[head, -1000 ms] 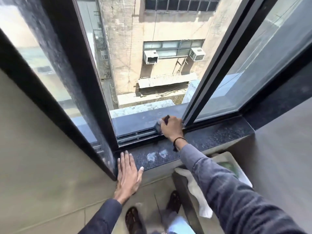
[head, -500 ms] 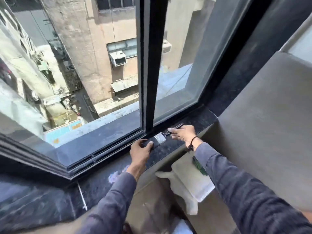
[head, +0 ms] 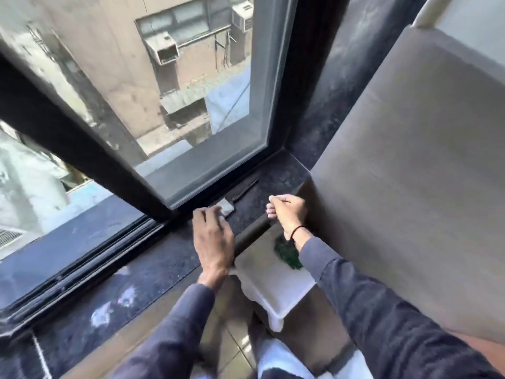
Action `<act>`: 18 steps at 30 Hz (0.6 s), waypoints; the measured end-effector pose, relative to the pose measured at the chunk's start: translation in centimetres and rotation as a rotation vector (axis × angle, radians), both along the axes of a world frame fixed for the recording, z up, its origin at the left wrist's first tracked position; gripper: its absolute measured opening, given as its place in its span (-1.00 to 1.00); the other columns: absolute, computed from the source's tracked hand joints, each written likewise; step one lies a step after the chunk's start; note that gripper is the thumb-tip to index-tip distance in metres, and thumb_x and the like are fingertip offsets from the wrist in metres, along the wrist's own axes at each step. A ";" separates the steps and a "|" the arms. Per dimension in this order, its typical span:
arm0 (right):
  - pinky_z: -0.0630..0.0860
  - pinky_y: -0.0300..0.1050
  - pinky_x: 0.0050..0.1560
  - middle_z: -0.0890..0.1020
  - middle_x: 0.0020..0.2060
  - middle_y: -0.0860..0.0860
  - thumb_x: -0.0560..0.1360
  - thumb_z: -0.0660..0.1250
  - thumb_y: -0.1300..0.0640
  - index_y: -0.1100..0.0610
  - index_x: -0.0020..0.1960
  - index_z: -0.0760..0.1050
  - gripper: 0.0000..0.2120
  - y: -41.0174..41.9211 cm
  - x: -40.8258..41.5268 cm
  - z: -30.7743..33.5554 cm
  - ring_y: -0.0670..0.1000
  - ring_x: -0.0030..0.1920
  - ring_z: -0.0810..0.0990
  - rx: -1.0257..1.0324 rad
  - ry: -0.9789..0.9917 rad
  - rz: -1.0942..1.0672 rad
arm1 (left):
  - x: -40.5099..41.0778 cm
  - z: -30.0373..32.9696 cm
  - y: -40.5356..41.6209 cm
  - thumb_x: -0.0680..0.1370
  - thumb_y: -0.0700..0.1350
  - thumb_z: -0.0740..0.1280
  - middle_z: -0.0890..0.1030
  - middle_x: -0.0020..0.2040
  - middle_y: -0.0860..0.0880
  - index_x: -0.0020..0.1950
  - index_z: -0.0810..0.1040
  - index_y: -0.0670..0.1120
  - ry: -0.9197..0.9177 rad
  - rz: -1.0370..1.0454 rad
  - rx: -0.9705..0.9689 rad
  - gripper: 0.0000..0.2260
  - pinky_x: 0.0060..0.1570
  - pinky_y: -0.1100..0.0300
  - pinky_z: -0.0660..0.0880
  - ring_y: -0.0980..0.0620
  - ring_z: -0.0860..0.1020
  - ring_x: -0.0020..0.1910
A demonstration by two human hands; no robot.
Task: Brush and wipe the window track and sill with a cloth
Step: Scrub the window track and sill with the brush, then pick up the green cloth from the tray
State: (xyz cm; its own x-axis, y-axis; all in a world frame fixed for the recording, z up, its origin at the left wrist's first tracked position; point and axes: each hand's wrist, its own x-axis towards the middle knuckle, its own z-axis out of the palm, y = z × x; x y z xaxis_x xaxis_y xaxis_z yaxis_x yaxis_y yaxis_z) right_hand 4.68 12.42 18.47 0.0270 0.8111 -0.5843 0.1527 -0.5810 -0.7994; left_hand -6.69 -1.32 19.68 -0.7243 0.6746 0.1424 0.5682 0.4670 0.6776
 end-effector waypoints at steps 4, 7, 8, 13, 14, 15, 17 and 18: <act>0.67 0.00 -0.27 0.68 -0.35 0.20 0.49 0.43 0.23 0.15 -0.24 0.61 -0.87 -2.1 5.7 -5.7 0.08 -0.41 0.65 -0.065 -0.184 -0.146 | 5.4 -3.4 2.3 0.54 -0.20 0.25 0.51 -0.06 -0.10 0.00 0.51 -0.14 0.032 -0.579 -0.086 -0.92 -0.11 0.00 0.49 -0.12 0.52 -0.09; 0.60 -0.11 0.00 0.76 -0.08 0.19 0.41 0.47 0.18 0.16 -0.02 0.71 -0.84 -2.9 10.1 -11.7 0.21 -0.01 0.73 -0.221 -0.354 -0.205 | 8.7 -9.8 4.9 0.50 -0.26 0.23 0.62 -0.10 -0.19 -0.05 0.54 -0.20 -0.156 -0.732 -0.264 -0.89 -0.05 -0.10 0.51 -0.24 0.58 -0.07; 0.56 -0.15 0.04 0.75 0.02 0.16 0.40 0.48 0.15 0.17 0.08 0.70 -0.74 -3.1 11.2 -13.6 0.20 0.10 0.70 -0.268 -0.404 -0.179 | 9.3 -11.9 5.6 0.49 -0.29 0.24 0.66 -0.05 -0.26 -0.01 0.57 -0.25 -0.227 -0.716 -0.333 -0.85 0.00 -0.11 0.52 -0.29 0.60 0.00; 0.62 0.00 0.08 0.72 0.12 0.18 0.37 0.50 -0.07 0.23 0.16 0.64 -0.51 -2.6 14.0 -22.6 0.22 0.15 0.67 -0.374 -0.501 -0.040 | 11.5 -23.8 7.8 0.56 -0.26 0.24 0.43 0.42 -0.32 0.46 0.35 -0.26 -0.276 -0.691 -0.577 -0.55 0.40 -0.03 0.33 -0.30 0.39 0.40; 0.63 -0.01 0.06 0.72 0.11 0.17 0.33 0.52 -0.09 0.22 0.17 0.63 -0.47 -2.3 14.2 -23.8 0.21 0.13 0.68 -0.372 -0.498 -0.056 | 11.9 -25.5 8.0 0.56 -0.25 0.25 0.40 0.42 -0.32 0.47 0.33 -0.25 -0.238 -0.692 -0.576 -0.54 0.40 -0.07 0.34 -0.31 0.36 0.41; 0.64 0.00 0.09 0.71 0.10 0.16 0.30 0.56 -0.10 0.22 0.20 0.60 -0.41 -2.0 14.2 -24.7 0.19 0.12 0.69 -0.378 -0.484 -0.091 | 12.3 -26.9 8.2 0.54 -0.24 0.27 0.41 0.38 -0.32 0.45 0.35 -0.24 -0.184 -0.679 -0.565 -0.54 0.35 -0.13 0.38 -0.32 0.36 0.38; 0.66 0.02 0.14 0.71 0.08 0.13 0.27 0.60 -0.01 0.22 0.23 0.57 -0.40 -1.4 14.2 -26.0 0.16 0.08 0.70 -0.424 -0.389 -0.149 | 12.8 -27.9 8.7 0.50 -0.24 0.28 0.46 0.28 -0.31 0.38 0.41 -0.20 -0.142 -0.651 -0.538 -0.57 0.24 -0.17 0.44 -0.32 0.40 0.28; 0.66 0.01 0.11 0.72 0.03 0.13 0.30 0.59 0.06 0.24 0.21 0.58 -0.46 -1.2 14.1 -26.0 0.15 0.03 0.70 -0.462 -0.308 -0.167 | 12.9 -27.8 8.9 0.49 -0.26 0.28 0.47 0.26 -0.29 0.35 0.42 -0.19 -0.196 -0.634 -0.518 -0.58 0.23 -0.14 0.45 -0.30 0.43 0.24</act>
State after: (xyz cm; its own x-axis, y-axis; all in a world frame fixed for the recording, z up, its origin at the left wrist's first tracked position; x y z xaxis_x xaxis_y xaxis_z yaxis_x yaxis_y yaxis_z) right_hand 18.81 11.23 -7.51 0.3578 0.4435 -0.8217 0.2144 -0.8955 -0.3900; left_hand 6.17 7.60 -8.15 -0.1656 0.9073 -0.3864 0.7219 0.3785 0.5793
